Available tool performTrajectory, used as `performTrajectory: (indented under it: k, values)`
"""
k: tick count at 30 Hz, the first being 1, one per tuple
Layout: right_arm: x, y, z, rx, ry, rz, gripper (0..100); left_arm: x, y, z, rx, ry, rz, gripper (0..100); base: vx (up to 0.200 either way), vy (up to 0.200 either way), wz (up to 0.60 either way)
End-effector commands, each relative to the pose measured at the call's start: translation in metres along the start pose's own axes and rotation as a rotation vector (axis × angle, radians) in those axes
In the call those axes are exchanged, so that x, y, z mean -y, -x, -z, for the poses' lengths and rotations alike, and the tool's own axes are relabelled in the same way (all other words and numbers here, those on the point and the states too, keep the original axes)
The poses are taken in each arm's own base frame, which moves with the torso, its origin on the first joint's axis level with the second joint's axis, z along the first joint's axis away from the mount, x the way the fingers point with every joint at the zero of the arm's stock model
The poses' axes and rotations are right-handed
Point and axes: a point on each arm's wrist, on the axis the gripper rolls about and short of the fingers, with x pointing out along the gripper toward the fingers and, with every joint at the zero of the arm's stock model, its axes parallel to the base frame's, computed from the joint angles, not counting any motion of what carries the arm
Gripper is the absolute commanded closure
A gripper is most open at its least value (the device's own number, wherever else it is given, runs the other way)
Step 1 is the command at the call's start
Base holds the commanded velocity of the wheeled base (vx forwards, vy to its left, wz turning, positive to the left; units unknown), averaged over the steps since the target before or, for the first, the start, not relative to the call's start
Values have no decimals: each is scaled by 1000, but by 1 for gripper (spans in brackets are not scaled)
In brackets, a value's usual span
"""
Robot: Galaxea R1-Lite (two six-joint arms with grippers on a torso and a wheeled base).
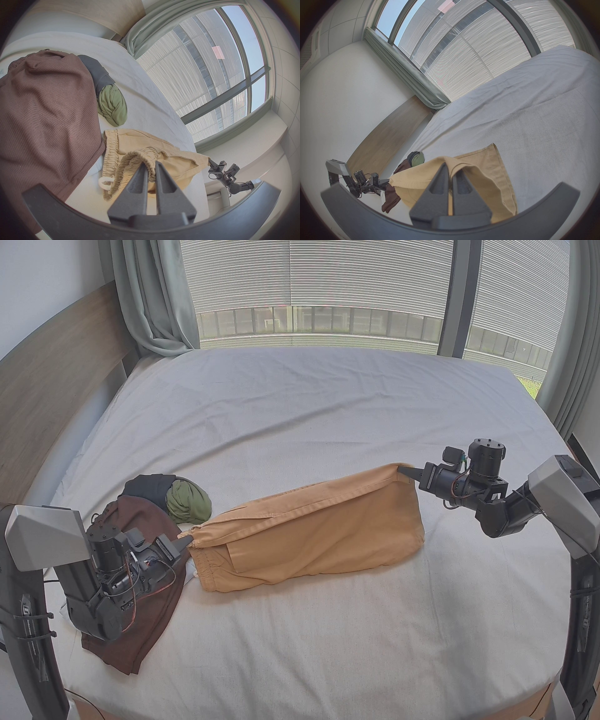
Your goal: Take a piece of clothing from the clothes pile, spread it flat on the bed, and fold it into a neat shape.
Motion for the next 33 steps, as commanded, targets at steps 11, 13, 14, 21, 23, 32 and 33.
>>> performTrajectory:
  k: [11,13,14,21,23,32,33]
  values:
    - [0,-15,0,46,3,18,0,-5,-9,-2,22,6,-4,0,0,0,0]
    - [-3,-13,-1,42,-5,16,0,-5,-9,-3,39,9,-14,0,0,0,0]
    - [-4,-13,-1,43,-4,16,0,-5,-9,-3,39,9,-14,0,0,0,0]
    - [-32,27,9,-49,-60,53,0,5,-4,-8,65,2,-12,0,0,0,0]
    - [-37,39,22,-94,-85,71,0,8,0,-3,44,0,-8,0,0,0,0]
    - [-42,68,65,-235,-133,126,0,23,17,14,-53,-82,20,0,0,0,0]
    - [-42,70,72,-257,-139,130,0,23,18,16,-61,-109,17,0,0,0,0]
